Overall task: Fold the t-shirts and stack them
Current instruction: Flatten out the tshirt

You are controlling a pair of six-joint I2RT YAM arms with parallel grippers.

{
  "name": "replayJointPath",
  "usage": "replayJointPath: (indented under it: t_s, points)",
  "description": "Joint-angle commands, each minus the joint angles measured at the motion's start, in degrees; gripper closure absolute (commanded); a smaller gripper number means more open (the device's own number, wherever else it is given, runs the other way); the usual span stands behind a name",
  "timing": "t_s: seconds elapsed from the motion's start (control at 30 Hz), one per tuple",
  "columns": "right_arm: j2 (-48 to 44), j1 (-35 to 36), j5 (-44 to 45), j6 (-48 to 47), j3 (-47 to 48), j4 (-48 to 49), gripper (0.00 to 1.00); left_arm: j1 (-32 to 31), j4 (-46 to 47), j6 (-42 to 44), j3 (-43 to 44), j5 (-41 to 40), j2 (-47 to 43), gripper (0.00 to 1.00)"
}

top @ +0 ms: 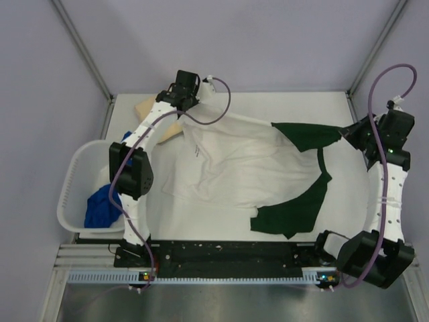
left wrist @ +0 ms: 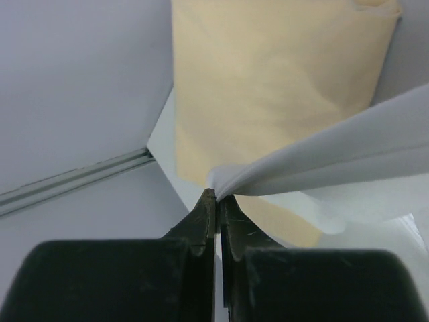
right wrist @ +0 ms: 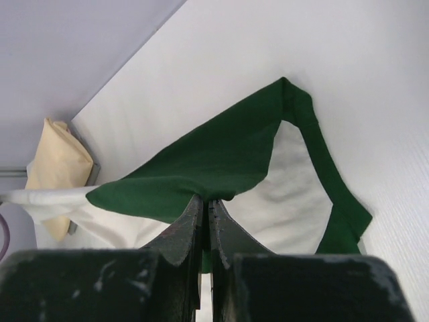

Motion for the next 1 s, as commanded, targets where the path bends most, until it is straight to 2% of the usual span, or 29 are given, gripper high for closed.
replayJointPath:
  t_s: [0.0, 0.2, 0.43, 0.57, 0.67, 0.77, 0.97]
  points:
    - [-3.8, -2.3, -0.5, 0.1, 6.0, -1.0, 1.00, 0.2, 2.7, 0.9, 2.6, -5.8, -7.1, 1.00]
    - [-5.0, -4.0, 0.2, 0.4, 19.6, -3.5, 1.00, 0.1, -4.4, 3.1, 5.0, -8.1, -17.1, 1.00]
    - [-5.2, -4.0, 3.1, -1.1, 45.3, -8.0, 1.00, -3.3, -17.1, 3.9, 9.7, -8.4, -28.8, 1.00]
    - [-5.6, -4.0, 9.1, -7.0, 60.2, -13.7, 1.00, -8.1, -23.3, 3.9, 12.1, -9.2, -35.8, 1.00]
    - [-9.3, -2.4, 18.2, -11.0, 63.8, -14.5, 1.00, -13.5, -26.2, 3.6, 12.5, -12.7, -40.1, 1.00]
    - [-11.7, 1.8, 26.1, -14.9, 66.1, -14.9, 1.00, -18.6, -29.1, 3.0, 14.6, -18.1, -41.9, 1.00]
    - [-12.5, 16.5, 41.4, -25.1, 70.8, -15.2, 1.00, -21.6, -28.2, 2.6, 14.8, -22.5, -43.2, 1.00]
